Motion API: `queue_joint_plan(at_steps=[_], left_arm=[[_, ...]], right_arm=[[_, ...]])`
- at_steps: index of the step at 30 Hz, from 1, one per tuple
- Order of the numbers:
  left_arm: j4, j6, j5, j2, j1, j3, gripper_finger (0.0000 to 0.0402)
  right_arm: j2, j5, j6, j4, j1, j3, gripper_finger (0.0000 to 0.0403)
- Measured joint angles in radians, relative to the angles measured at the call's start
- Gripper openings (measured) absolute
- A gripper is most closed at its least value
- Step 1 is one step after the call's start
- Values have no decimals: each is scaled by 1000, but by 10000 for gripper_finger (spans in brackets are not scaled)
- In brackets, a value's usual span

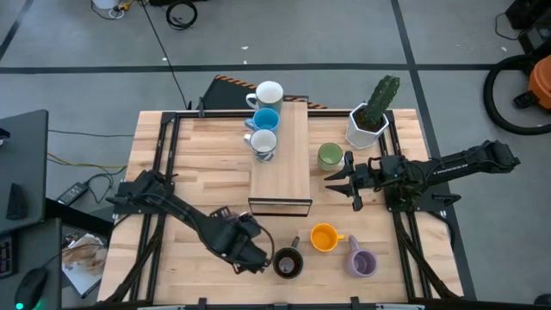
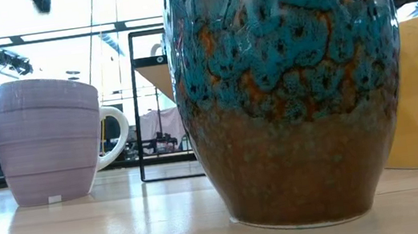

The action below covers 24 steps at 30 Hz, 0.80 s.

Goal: Place coffee mugs
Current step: Put the purple patterned mug on the shelf

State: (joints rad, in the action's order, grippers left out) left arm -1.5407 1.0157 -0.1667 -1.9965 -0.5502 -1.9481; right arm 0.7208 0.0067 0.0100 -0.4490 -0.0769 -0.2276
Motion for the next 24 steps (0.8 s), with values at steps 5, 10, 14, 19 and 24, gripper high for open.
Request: queue_joint_plan(at_steps=[5,10,14,19,24], left_arm=[[65,90,35,0,43,93,175],[136,119,30,0,93,108,175],[134,121,30,0,127,114,175],[147,111,29,1,148,170,175],[189,118,35,2,145,217,175]], right_arm=[[0,0,5,-6,0,0,117],[0,0,0,-6,0,0,117],[1,0,2,-3,0,0,117],[1,0,2,2,0,0,117],[1,-4,0,8,0,0,117]])
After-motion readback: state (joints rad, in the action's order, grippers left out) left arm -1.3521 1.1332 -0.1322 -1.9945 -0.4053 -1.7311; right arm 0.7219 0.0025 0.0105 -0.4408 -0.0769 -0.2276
